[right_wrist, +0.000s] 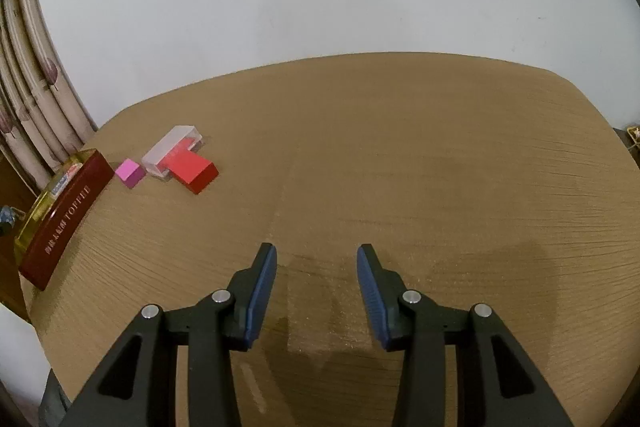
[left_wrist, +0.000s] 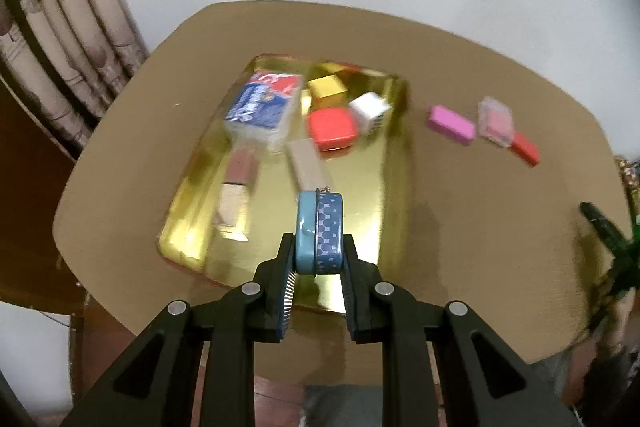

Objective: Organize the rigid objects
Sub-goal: 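Carry the tape roll into the tin and open the left gripper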

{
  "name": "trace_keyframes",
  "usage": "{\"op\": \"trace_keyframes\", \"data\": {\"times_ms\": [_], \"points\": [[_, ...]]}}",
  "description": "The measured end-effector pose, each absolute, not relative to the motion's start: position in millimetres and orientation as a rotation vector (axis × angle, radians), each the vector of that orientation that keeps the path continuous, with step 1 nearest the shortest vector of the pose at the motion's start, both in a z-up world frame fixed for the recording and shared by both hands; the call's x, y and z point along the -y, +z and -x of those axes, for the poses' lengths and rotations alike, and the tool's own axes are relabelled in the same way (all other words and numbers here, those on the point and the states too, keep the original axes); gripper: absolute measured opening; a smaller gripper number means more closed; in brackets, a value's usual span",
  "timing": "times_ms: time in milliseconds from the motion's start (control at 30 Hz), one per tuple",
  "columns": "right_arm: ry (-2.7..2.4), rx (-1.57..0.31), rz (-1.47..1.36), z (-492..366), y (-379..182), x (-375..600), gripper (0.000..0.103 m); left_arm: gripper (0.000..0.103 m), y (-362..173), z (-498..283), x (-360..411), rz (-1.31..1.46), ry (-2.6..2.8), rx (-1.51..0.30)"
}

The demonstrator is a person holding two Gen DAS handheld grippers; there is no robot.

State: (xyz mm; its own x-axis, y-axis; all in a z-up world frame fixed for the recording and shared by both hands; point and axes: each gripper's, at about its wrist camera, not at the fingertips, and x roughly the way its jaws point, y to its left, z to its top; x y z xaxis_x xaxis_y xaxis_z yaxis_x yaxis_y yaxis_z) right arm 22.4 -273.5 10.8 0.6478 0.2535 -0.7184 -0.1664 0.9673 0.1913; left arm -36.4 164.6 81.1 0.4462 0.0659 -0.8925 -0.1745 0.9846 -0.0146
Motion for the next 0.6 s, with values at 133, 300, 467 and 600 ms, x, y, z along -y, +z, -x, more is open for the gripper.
{"op": "trace_keyframes", "data": {"times_ms": [133, 300, 467, 600], "points": [[0.230, -0.850, -0.093, -26, 8, 269, 0.043, 0.018, 65, 36, -182, 0.110, 0.161, -1.125], [0.218, -0.862, -0.078, -26, 5, 265, 0.043, 0.018, 50, 34, -189, 0.119, 0.143, -1.135], [0.213, -0.867, -0.068, -28, 4, 263, 0.043, 0.018, 39, 22, -199, 0.129, 0.143, -1.137], [0.212, -0.869, -0.061, -29, 3, 262, 0.043, 0.019, 34, 14, -199, 0.105, 0.144, -1.132]]}}
